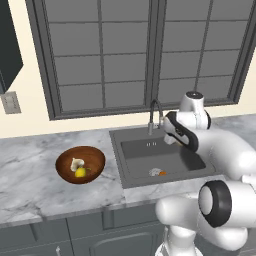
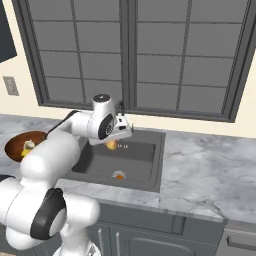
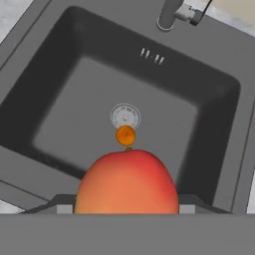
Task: There is a mixed pile of frozen fruits and vegetables on the counter. Locate all the frozen vegetables and place the items in a bowl on the counter. Take all the frozen fruits and defrost them in a running sink.
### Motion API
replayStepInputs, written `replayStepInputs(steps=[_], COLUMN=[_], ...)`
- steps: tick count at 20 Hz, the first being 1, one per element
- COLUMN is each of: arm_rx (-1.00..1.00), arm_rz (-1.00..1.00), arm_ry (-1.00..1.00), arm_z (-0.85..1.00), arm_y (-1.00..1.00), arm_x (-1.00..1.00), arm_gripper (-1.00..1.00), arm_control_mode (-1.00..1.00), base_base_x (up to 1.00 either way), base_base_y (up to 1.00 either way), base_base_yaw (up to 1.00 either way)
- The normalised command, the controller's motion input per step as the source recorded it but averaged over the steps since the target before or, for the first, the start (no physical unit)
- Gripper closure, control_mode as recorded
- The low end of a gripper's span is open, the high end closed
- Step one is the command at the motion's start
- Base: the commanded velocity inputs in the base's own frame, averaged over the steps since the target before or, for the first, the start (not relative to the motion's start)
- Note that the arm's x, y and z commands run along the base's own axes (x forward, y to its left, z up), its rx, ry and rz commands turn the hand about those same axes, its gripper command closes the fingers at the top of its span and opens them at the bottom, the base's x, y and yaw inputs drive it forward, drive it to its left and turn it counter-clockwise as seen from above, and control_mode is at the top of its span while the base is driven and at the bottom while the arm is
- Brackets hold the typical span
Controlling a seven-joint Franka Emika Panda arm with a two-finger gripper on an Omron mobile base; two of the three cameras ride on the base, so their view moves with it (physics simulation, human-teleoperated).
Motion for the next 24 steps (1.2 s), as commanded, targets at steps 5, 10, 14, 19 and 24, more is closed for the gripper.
replayStepInputs(steps=[5, 10, 14, 19, 24], arm_rx=[0.0, 0.0, 0.0, 0.0, 0.0], arm_rz=[0.0, 0.0, 0.0, 0.0, 0.0], arm_ry=[0.06, 0.0, 0.0, -0.04, 0.0], arm_z=[-0.33, -0.25, -0.24, -0.19, -0.26], arm_y=[0.0, 0.0, 0.0, 0.0, -0.01], arm_x=[0.16, 0.11, 0.12, 0.06, 0.15], arm_gripper=[1.0, 1.0, 1.0, 1.0, 1.0], arm_control_mode=[-1.0, -1.0, -1.0, -1.0, -1.0], base_base_x=[0.0, 0.0, 0.0, 0.0, 0.0], base_base_y=[0.0, 0.0, 0.0, 0.0, 0.0], base_base_yaw=[0.0, 0.0, 0.0, 0.0, 0.0])
